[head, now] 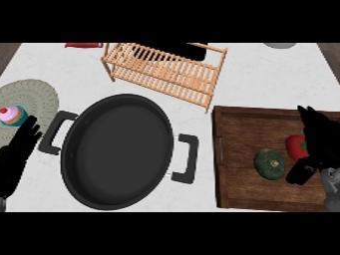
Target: Pick the tomato from the tray and place it in the tiered shelf
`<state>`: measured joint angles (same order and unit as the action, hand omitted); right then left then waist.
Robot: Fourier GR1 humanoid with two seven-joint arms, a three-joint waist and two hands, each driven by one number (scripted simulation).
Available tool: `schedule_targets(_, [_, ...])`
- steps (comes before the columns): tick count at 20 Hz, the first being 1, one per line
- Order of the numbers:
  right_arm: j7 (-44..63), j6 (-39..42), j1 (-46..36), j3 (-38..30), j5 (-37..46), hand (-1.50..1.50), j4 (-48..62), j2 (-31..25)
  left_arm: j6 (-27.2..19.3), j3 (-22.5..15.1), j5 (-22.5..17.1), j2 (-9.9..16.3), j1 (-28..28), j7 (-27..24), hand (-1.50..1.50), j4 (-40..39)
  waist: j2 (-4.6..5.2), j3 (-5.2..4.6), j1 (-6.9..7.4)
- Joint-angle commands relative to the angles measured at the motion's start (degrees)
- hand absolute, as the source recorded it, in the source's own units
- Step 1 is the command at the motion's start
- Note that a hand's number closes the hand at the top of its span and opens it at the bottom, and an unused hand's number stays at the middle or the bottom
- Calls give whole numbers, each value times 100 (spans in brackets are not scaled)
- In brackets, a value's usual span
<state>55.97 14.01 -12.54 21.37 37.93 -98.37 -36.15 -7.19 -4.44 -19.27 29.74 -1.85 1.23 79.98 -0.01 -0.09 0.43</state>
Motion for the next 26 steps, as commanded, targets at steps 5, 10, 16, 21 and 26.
schedule_targets(5, [-152,762,-354,-443,142,-150,714,246,177,206,335,-305,170,-234,0,-478,5,6,-28])
schedule_targets(10, [-588,567,118,-538,574,-150,897,341,72,270,437,-319,-160,378,0,504,-6,11,-15])
schedule_targets(16, [-1620,-17,254,-821,1125,-150,1732,437,318,485,653,-627,169,85,0,-180,4,10,-30])
schedule_targets(21, [-2005,-104,-202,-1103,1428,-150,2549,729,263,542,824,-748,49,601,0,451,2,11,-8])
schedule_targets(26, [-2502,-177,-69,-1430,1526,-150,2770,668,861,1045,717,-582,47,189,0,-93,2,9,-27])
